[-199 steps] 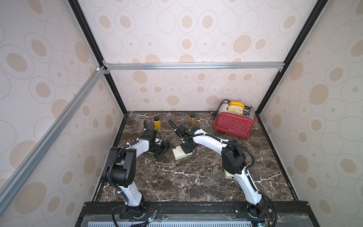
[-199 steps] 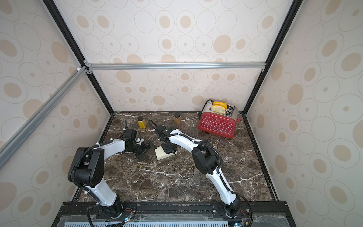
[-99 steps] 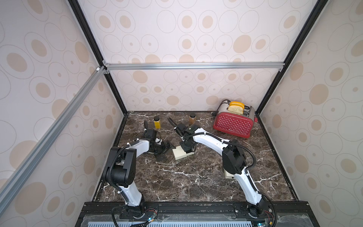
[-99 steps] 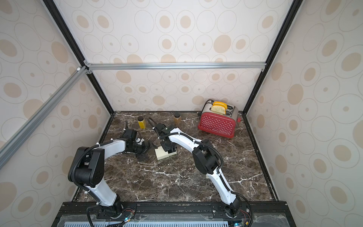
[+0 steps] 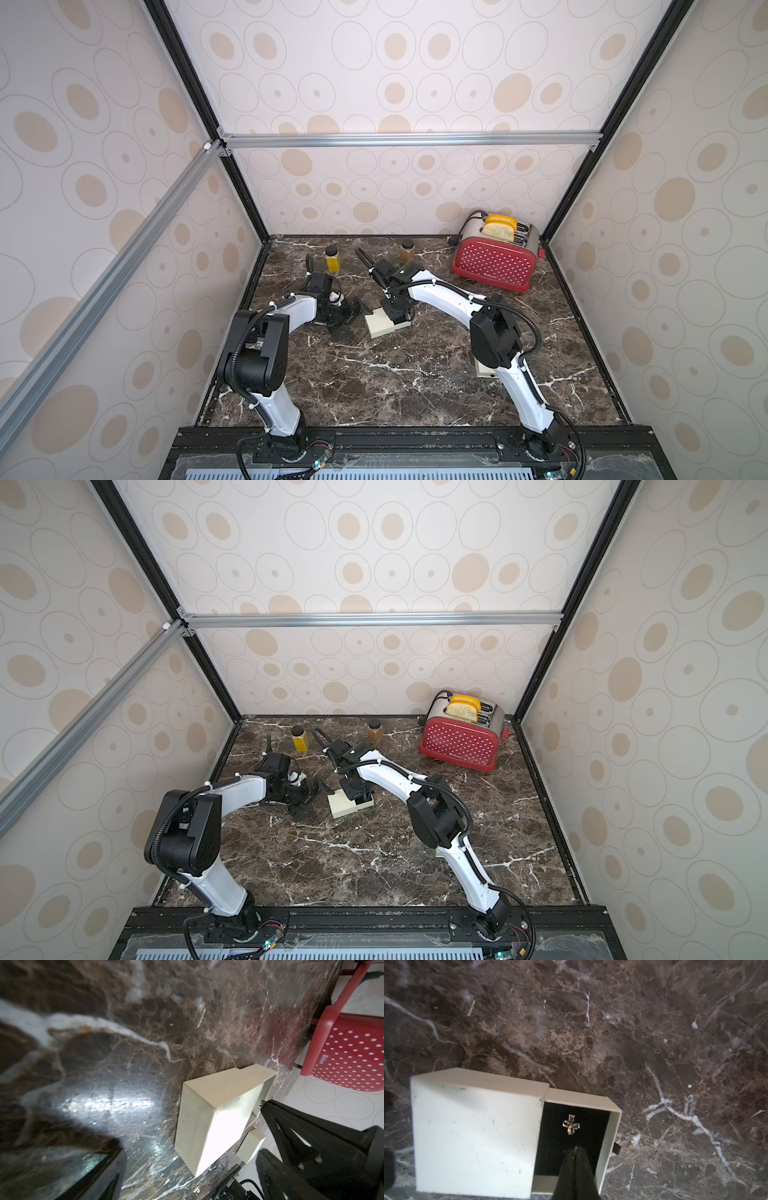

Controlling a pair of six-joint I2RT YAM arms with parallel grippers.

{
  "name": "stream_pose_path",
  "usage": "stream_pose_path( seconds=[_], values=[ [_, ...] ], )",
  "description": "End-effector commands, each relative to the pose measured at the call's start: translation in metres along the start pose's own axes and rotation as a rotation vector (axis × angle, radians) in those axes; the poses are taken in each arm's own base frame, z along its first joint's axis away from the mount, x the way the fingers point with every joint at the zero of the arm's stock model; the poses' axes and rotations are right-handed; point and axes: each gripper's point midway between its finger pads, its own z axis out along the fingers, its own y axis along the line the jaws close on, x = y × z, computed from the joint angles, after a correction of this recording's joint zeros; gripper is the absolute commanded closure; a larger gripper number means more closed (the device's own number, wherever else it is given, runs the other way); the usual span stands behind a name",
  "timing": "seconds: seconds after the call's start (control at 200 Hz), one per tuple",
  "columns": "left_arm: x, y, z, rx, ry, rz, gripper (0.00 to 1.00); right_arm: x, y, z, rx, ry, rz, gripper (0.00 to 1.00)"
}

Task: Place the earrings into the drawer-style jewelry box
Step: Insert the earring into the inner lining.

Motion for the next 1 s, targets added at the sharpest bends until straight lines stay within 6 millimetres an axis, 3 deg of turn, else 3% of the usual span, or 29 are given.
stream_pose_path(
  seconds=[0.0, 0.836, 0.996],
  values=[
    [0.003, 0.002, 0.004, -0.008, 0.017, 0.005, 0.01, 0.015, -0.003, 0.014, 0.029, 0.067, -0.018, 1.0],
    [0.005, 0.002, 0.007, -0.012, 0.023, 0.009, 0.01, 0.027, -0.008, 0.039, 0.152, 0.084, 0.003, 1.0],
    [0.006, 0.002, 0.006, -0.011, 0.024, 0.011, 0.01, 0.03, 0.003, 0.045, 0.134, 0.067, 0.017, 1.0]
  ],
)
